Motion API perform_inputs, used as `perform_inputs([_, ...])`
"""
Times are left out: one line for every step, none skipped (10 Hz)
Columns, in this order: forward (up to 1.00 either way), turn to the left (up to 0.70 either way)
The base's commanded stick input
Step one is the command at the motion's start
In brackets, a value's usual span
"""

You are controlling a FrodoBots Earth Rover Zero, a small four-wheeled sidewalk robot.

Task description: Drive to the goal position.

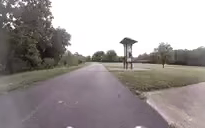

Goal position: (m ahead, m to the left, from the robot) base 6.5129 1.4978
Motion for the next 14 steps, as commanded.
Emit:
perform_inputs([0.70,0.00])
perform_inputs([0.70,0.00])
perform_inputs([0.70,0.00])
perform_inputs([0.70,0.00])
perform_inputs([0.70,0.00])
perform_inputs([0.70,0.00])
perform_inputs([0.70,0.00])
perform_inputs([0.70,0.00])
perform_inputs([0.70,0.00])
perform_inputs([0.70,0.00])
perform_inputs([0.70,0.00])
perform_inputs([0.70,0.00])
perform_inputs([0.70,0.00])
perform_inputs([0.70,0.00])
